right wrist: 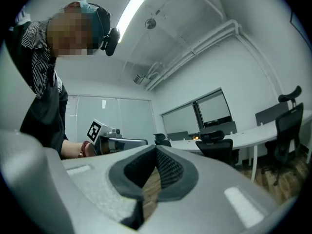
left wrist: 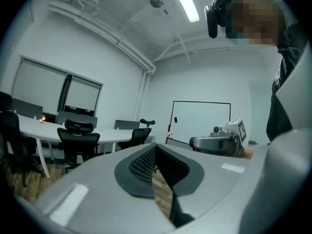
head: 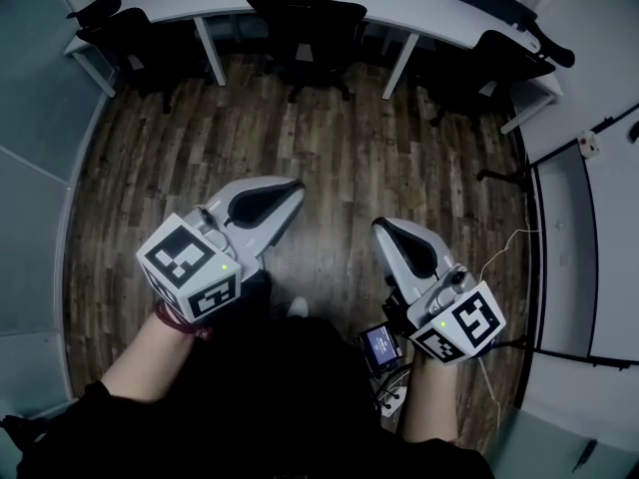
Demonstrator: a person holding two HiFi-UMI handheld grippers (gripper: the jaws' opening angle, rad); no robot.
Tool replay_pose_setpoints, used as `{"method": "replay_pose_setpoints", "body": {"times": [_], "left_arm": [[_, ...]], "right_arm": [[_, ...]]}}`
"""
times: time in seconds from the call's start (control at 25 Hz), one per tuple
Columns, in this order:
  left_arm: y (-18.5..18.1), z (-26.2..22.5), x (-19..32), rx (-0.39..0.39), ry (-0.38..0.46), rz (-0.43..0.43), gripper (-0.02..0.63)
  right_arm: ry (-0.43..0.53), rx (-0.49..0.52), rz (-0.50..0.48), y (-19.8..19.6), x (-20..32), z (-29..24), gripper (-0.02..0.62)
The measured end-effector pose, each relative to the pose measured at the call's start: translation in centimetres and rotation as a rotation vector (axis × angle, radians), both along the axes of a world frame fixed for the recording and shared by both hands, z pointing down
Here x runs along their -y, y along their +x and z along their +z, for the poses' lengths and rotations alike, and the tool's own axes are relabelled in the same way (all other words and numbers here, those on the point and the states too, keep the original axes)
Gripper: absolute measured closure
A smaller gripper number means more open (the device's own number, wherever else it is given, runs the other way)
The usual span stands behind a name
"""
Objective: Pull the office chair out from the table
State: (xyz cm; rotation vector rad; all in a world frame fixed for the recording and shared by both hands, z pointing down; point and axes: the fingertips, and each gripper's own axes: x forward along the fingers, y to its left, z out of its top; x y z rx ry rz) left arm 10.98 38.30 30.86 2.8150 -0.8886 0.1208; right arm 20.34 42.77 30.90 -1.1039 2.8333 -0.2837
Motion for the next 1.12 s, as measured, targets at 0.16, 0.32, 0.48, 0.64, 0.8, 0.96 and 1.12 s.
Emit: {"method": "replay_pose_setpoints", "body": {"times": [0.16, 0.32, 0.48, 0.64, 0.8, 0.96, 1.12], "left_arm": [[-0.8, 0.1, 2.3, -0.022, -0.008, -0.008, 0.604], [-1.6, -0.4, 5.5, -0.039, 0.009, 0.001, 0.604], [-3.3, -0.6, 9.5, -0.058, 0.009, 0.003, 0.604], [-5.7, -1.2, 14.1, -0.077, 0.016, 0.008, 0.604], [-8.3, -1.9, 18.4, -0.087, 0.015, 0.022, 0.604], [-9.9, -2.3, 21.8, -0.08, 0.012, 0.058, 0.604], [-11.5, -2.5, 24.8, -0.074, 0.022, 0.091, 0.604]], "right_arm": [[0.003, -0.013, 0.003, -0.5, 2.2, -0.2, 0.595], [0.011, -0.02, 0.013, -1.2, 5.3, -0.6, 0.595], [0.017, -0.04, 0.017, -2.9, 9.2, -0.9, 0.595], [0.028, -0.045, 0.029, -5.0, 13.6, -1.7, 0.594], [0.035, -0.064, 0.038, -7.4, 17.9, -2.8, 0.595], [0.033, -0.066, 0.05, -9.1, 21.0, -3.6, 0.595], [0.015, -0.061, 0.064, -10.5, 23.2, -3.6, 0.594]]}}
